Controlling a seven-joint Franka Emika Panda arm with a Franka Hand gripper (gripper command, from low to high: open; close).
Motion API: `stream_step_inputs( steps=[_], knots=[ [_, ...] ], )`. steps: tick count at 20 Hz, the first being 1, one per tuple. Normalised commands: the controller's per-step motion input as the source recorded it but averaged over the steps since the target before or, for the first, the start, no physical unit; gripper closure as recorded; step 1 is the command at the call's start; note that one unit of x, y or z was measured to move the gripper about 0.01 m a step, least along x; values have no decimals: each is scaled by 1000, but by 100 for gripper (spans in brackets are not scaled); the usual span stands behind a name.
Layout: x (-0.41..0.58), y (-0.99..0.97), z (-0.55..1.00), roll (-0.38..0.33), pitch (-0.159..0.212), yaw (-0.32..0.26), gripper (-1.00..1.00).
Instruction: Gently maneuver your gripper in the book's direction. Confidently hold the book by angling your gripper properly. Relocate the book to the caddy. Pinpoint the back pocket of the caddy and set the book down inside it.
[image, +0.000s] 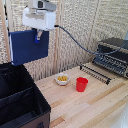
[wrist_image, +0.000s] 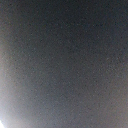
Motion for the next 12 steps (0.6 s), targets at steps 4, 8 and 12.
stream_step_inputs(
  steps=[4, 8, 12],
  knots=[
    [7, 819, 396, -8, 17, -72, 100],
    [51, 848, 359, -6, 42, -53, 100],
    [82, 869, 327, -2, 71, -32, 100]
  ],
)
